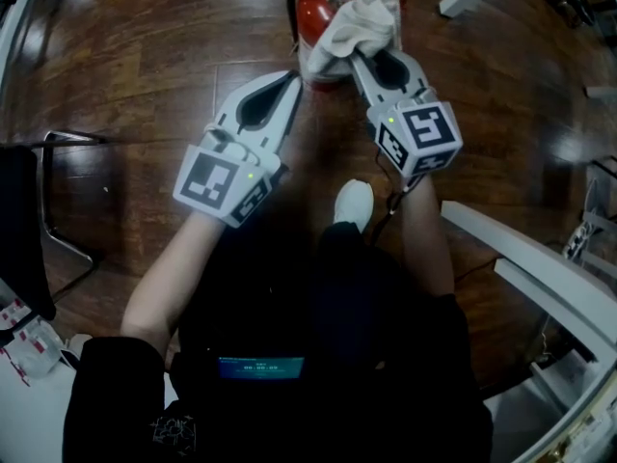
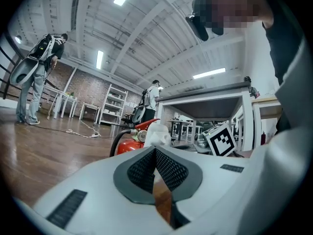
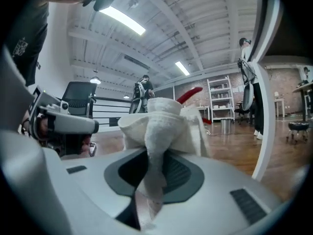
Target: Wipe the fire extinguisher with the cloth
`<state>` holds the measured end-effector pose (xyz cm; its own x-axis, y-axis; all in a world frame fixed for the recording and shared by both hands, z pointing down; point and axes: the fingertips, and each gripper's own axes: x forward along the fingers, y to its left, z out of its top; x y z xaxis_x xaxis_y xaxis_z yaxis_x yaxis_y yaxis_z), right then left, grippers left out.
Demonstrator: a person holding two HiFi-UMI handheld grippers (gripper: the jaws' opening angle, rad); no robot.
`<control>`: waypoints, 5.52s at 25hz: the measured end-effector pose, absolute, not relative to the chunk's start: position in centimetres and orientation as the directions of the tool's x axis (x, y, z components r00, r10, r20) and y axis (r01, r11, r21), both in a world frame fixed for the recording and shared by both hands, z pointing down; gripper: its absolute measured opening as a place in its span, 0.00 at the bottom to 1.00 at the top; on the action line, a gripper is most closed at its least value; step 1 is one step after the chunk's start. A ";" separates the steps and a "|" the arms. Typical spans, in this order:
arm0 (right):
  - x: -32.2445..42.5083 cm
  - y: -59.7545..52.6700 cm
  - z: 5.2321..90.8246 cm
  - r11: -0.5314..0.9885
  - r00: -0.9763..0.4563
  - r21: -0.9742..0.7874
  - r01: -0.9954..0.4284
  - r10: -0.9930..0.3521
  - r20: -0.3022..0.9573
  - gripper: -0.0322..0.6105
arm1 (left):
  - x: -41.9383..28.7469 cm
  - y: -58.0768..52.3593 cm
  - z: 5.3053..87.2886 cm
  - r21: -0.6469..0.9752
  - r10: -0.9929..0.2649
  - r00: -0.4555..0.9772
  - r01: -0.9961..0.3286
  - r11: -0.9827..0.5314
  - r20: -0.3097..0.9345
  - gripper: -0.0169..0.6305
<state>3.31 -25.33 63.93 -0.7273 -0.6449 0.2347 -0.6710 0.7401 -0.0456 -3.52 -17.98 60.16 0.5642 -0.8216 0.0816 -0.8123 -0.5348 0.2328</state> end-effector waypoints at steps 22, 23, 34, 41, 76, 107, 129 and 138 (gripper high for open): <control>2.6 -24.4 83.3 0.736 -0.679 -0.133 -0.664 -0.519 0.519 0.20 | -4.0 -17.1 61.6 0.226 -0.830 0.548 -0.825 -0.517 0.105 0.03; 2.6 -24.3 83.8 0.735 -0.673 -0.129 -0.666 -0.517 0.530 0.20 | -4.1 -17.2 61.5 0.220 -0.832 0.546 -0.827 -0.517 0.101 0.03; 2.9 -23.0 79.2 0.740 -0.705 -0.136 -0.658 -0.543 0.456 0.20 | -4.3 -17.1 61.5 0.241 -0.836 0.540 -0.827 -0.507 0.094 0.03; 3.5 -21.5 68.2 0.753 -0.765 -0.163 -0.637 -0.594 0.249 0.20 | -3.9 -16.7 61.1 0.242 -0.831 0.550 -0.820 -0.518 0.082 0.03; -4.2 -23.4 71.1 0.828 -0.817 -0.169 -0.535 -0.456 0.354 0.20 | -5.0 -15.6 61.0 0.253 -0.840 0.536 -0.828 -0.501 0.089 0.03; 4.9 -21.4 79.3 0.778 -0.736 -0.133 -0.614 -0.504 0.452 0.20 | -5.2 -15.1 61.6 0.268 -0.842 0.531 -0.828 -0.492 0.096 0.03; 10.2 -31.6 65.8 0.639 -0.645 -0.093 -0.763 -0.747 0.159 0.20 | -5.1 -14.8 61.9 0.254 -0.836 0.537 -0.829 -0.499 0.112 0.03; 9.9 -32.8 74.5 0.594 -0.596 -0.117 -0.796 -0.733 0.329 0.20 | -5.1 -14.9 61.9 0.263 -0.835 0.540 -0.825 -0.499 0.108 0.03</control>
<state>9.95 -32.80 74.48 -0.5956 -0.7328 0.3290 -0.7958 0.5941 -0.1174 -5.11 -14.89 61.94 0.5397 -0.8349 0.1083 -0.8253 -0.4994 0.2635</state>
